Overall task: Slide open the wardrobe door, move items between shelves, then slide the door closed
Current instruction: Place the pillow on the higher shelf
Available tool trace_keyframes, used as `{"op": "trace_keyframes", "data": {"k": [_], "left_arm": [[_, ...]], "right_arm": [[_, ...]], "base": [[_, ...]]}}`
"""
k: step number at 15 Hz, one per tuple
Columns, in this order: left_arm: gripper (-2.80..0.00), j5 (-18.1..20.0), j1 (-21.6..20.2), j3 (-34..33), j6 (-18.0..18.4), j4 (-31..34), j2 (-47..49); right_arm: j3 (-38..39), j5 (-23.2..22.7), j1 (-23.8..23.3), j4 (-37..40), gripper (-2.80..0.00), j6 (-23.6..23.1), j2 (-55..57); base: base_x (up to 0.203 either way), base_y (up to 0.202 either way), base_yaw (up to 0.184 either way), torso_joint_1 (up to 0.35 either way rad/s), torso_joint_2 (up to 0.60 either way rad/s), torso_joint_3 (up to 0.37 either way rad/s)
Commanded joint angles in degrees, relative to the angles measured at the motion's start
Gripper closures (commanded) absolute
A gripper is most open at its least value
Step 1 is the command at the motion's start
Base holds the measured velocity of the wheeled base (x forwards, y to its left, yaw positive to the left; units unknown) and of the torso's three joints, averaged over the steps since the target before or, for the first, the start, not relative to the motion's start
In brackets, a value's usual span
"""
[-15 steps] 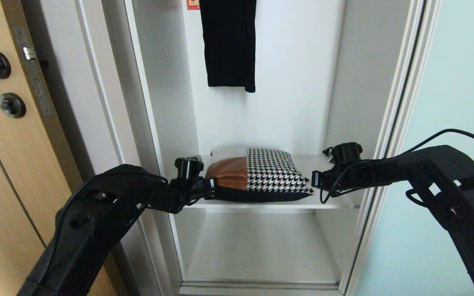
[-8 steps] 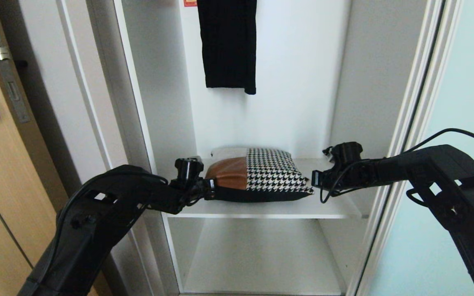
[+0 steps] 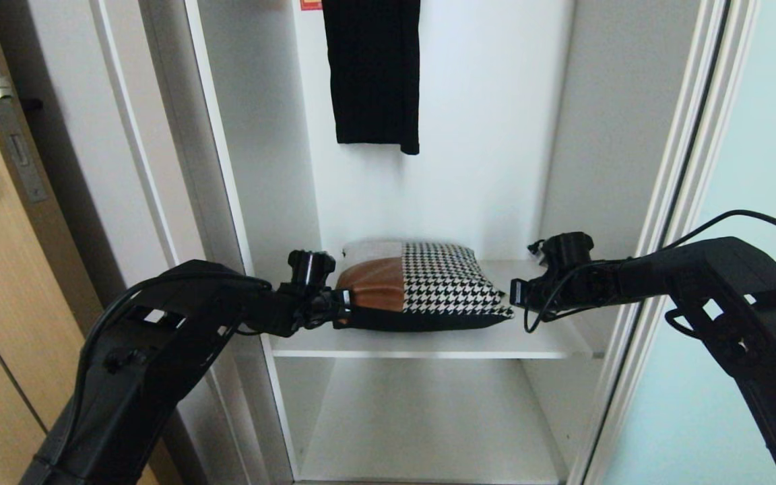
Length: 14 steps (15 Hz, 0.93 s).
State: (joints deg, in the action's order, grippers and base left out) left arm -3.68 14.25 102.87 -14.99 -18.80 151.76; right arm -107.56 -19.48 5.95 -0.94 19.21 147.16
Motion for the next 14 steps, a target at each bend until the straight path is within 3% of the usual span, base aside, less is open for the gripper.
{"op": "trace_keyframes", "data": {"k": [1, 2, 6, 11, 12, 14], "left_arm": [[-1.14, -0.2, 0.0, 0.5, -0.1, -0.1, -0.1], [-2.8, -0.4, 0.0, 0.7, -0.1, -0.1, 0.4], [-2.8, -1.0, -0.1, 2.5, -0.9, -0.1, 0.9], [-2.8, -1.1, 0.0, 0.0, -1.0, -2.0, -0.3], [-2.8, -1.1, 0.0, -0.1, -0.9, -2.1, -0.2], [-2.8, -1.1, -0.1, 0.1, -0.9, -2.1, -0.1]], "right_arm": [[0.0, 0.0, 0.0, 0.0, 0.0, 0.1, -0.1], [0.1, -0.1, 0.0, 0.1, 0.0, 0.1, -0.1], [0.3, -0.2, 0.0, 0.1, 0.0, 0.1, -0.3], [0.8, 0.0, 0.7, -0.1, 0.0, 0.1, -0.5], [1.3, 0.0, 0.9, -0.2, -2.8, -0.2, -0.7], [1.9, -0.3, 0.9, -0.1, -2.8, -0.6, -1.6]], "base": [[0.0, 0.0, 0.0, 0.0, 0.0, 0.0], [0.0, 0.0, 0.0, 0.0, 0.0, 0.0], [0.0, 0.0, 0.0, 0.0, 0.0, 0.0], [0.0, 0.0, 0.0, 0.0, 0.0, 0.0], [0.0, 0.0, 0.0, 0.0, 0.0, 0.0], [0.0, 0.0, 0.0, 0.0, 0.0, 0.0]]}}
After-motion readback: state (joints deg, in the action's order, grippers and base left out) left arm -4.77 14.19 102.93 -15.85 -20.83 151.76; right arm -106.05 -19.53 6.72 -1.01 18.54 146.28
